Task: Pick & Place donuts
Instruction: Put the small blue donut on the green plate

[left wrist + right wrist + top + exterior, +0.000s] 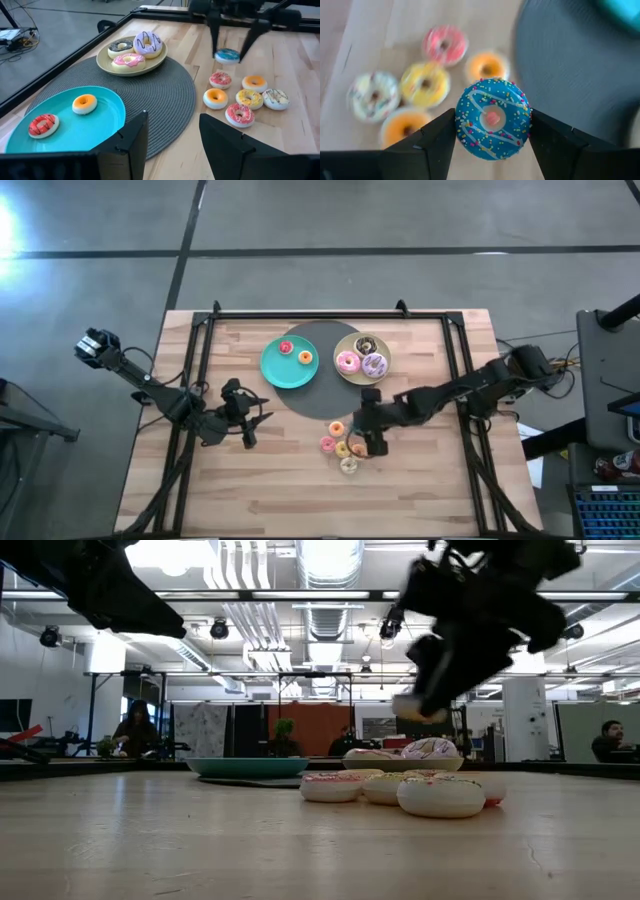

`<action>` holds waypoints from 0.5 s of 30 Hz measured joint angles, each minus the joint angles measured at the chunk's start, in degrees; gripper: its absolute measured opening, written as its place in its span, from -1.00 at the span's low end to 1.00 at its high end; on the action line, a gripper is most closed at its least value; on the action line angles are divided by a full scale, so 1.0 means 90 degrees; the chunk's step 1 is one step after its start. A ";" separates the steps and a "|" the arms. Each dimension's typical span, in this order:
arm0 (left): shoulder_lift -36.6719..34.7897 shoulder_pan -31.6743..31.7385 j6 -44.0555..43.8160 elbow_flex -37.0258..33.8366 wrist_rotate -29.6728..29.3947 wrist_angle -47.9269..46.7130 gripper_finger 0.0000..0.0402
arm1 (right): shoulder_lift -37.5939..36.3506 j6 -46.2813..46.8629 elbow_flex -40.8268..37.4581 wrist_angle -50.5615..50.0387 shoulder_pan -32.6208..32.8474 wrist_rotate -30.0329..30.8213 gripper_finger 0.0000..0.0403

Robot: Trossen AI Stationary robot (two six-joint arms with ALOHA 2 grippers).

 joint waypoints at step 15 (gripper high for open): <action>0.0000 0.0000 0.0071 0.0000 0.0000 0.0056 -0.25 | 0.1042 -0.2261 0.2258 -0.0073 -0.1437 -0.0188 0.11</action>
